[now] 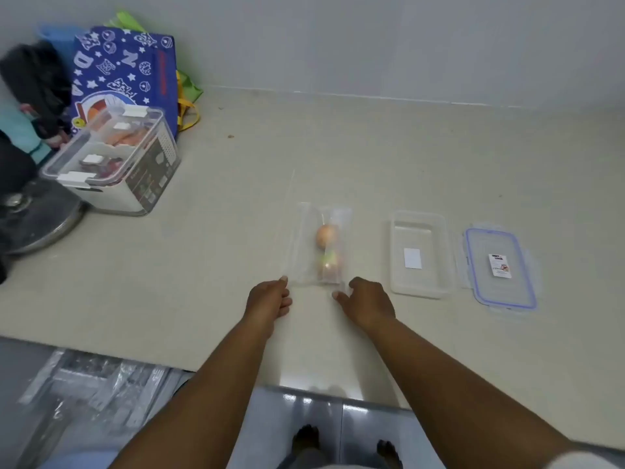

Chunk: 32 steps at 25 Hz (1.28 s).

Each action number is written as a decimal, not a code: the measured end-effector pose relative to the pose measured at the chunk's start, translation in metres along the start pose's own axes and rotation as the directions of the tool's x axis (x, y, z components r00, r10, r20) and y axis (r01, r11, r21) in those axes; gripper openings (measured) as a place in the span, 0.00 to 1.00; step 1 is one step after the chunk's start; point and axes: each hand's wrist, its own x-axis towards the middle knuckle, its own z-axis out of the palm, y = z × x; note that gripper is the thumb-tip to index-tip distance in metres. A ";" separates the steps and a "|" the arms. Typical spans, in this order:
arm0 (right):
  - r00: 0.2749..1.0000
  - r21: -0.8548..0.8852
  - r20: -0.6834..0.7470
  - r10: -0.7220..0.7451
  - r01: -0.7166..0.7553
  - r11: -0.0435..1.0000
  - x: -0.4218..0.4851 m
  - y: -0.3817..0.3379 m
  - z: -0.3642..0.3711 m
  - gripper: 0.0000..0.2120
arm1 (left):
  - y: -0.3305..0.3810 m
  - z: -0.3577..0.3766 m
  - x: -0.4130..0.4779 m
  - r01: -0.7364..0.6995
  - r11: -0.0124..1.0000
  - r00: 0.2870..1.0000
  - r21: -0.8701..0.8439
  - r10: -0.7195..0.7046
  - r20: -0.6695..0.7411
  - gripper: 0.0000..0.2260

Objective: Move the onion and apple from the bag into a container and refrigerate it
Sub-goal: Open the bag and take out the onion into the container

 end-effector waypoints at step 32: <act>0.993 0.735 -0.011 0.117 -0.071 0.674 -0.092 -0.005 -0.031 0.08 | 0.007 0.033 -0.075 -0.294 0.931 0.820 0.214 0.131 0.558 0.05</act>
